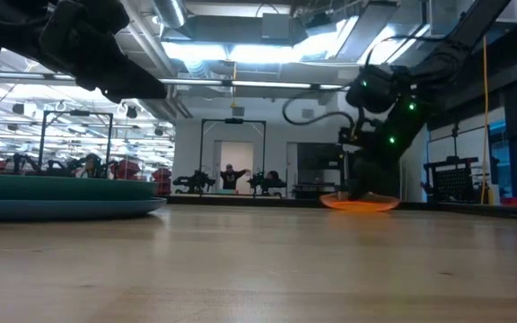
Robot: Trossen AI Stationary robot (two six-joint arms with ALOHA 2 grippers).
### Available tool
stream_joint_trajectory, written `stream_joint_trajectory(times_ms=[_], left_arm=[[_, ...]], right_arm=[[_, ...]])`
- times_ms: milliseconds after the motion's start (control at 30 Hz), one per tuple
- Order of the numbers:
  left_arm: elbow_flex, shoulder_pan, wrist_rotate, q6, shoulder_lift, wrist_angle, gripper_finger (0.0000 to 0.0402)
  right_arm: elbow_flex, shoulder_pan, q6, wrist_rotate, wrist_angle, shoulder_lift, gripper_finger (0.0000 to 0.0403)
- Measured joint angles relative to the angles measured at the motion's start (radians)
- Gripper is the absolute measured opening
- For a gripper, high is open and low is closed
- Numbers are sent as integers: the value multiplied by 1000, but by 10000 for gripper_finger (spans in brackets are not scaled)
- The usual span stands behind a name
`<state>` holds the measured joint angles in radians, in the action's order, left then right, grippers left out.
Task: Stack plastic plates
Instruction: Stack the orange plate on top of the orange plate
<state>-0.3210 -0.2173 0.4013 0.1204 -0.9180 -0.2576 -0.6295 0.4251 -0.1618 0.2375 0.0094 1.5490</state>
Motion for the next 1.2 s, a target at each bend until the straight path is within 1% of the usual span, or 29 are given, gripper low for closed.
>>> stream_joint_trajectory(times_ms=[67, 233, 300, 333, 533, 633, 700, 833, 933, 1033, 1200], left_arm=[[0, 0, 0, 0, 0, 10, 117], [0, 1, 0, 5, 0, 2, 118], [0, 1, 0, 6, 0, -1, 124], [0, 1, 0, 7, 0, -4, 130], [0, 1, 0, 7, 0, 4, 184], [0, 1, 3, -6, -7, 8, 203], [-1, 1, -8, -23, -20, 2, 209], [-1, 1, -40, -27, -66, -23, 207], [0, 0, -61, -53, -123, -36, 200], [-3, 0, -78, -71, -188, -106, 194], [-46, -3, -92, -85, -287, -133, 191]], right_arm=[[-13, -46, -8, -4, 2, 0, 1], [-28, -175, -47, -69, 52, -2, 1], [-28, -228, -60, -112, 85, 1, 1], [-28, -253, -72, -135, 105, 3, 1], [-28, -400, -79, -184, 144, 5, 0], [-28, -464, -80, -206, 179, 13, 0], [-29, -497, -63, -217, 187, 20, 1], [-29, -545, 53, -231, 261, 59, 1], [-30, -568, 69, -231, 315, 92, 2], [-29, -571, 86, -247, 334, 121, 20], [-34, -569, 87, -240, 359, 139, 88]])
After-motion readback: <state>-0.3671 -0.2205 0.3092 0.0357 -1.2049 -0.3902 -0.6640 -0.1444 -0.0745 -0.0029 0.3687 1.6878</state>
